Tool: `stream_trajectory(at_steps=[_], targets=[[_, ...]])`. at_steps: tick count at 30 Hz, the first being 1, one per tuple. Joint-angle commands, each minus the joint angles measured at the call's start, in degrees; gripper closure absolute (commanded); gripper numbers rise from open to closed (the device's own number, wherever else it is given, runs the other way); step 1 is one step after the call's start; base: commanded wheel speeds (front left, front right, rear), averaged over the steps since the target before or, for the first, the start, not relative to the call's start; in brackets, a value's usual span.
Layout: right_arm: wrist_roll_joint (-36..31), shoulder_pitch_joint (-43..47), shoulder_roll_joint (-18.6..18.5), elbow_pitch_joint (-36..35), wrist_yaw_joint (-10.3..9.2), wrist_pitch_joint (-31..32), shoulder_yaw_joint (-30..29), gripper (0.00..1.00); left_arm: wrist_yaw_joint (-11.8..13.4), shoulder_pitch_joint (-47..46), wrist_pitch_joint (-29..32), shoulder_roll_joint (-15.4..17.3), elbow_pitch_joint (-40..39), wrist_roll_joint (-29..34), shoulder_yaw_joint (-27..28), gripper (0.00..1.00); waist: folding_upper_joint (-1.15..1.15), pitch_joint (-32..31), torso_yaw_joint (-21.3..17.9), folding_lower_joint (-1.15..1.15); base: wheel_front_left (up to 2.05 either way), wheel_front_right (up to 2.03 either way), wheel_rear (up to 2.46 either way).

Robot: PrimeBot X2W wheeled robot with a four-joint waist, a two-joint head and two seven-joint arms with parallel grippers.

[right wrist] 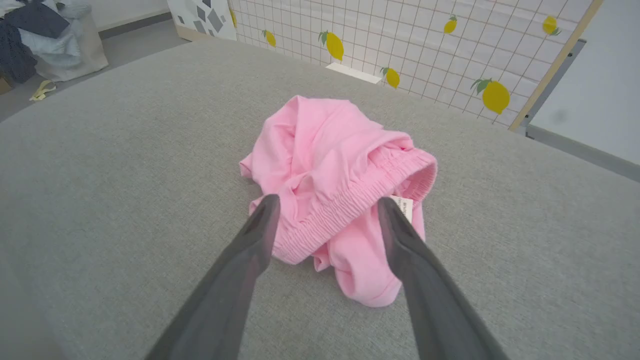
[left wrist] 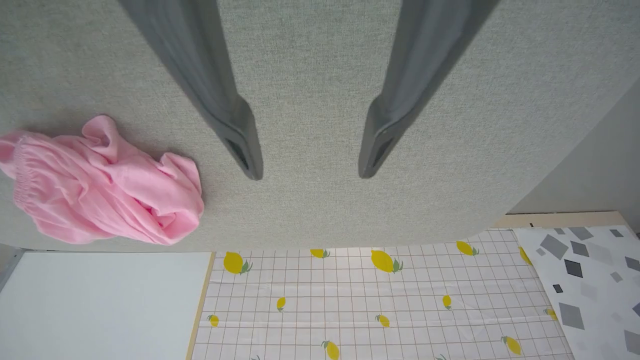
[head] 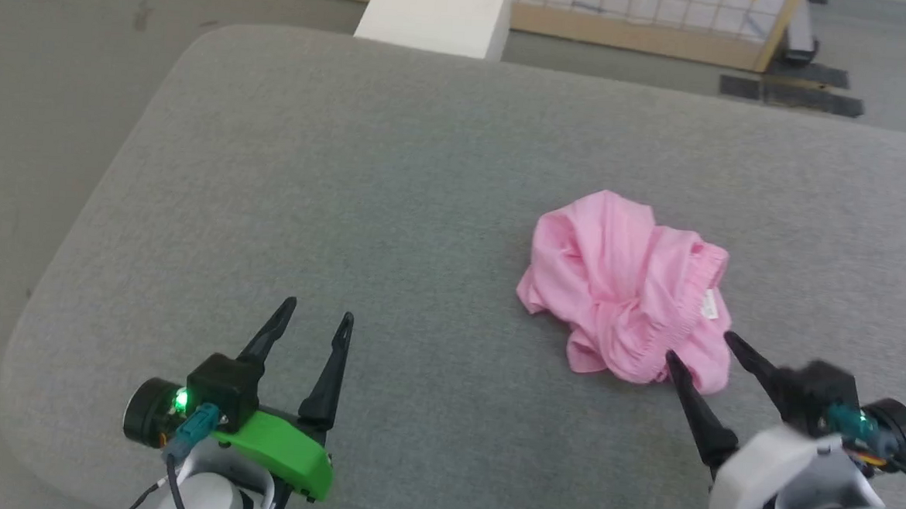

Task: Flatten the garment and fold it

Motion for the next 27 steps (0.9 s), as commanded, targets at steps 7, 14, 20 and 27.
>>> stream_trajectory(at_steps=[7,14,20,27], targets=[[4.1,-7.6,2.9,6.0,-0.10,10.9,-4.2,0.00,-2.1,-1.8,-0.2,-2.9,1.3,2.8,1.6,0.00,0.00,5.4,6.1,0.00,0.00,0.00,0.00],[2.1,-11.1,5.7,9.6,-0.10,16.8,-9.0,0.00,-4.0,-2.2,-0.2,-5.3,2.5,4.7,3.5,0.00,0.00,7.7,8.7,0.00,0.00,0.00,0.00],[1.2,-11.3,7.0,10.6,-0.10,16.1,-9.9,0.63,-5.5,-2.1,-0.2,-7.0,3.7,6.2,5.1,0.00,0.00,8.0,8.9,0.00,0.00,0.00,0.00],[2.3,-11.9,6.7,9.0,-0.10,10.8,-11.2,1.00,-7.0,-1.3,-0.2,-8.0,5.6,7.7,6.2,0.00,0.00,4.7,6.9,0.00,0.00,0.00,0.00]])
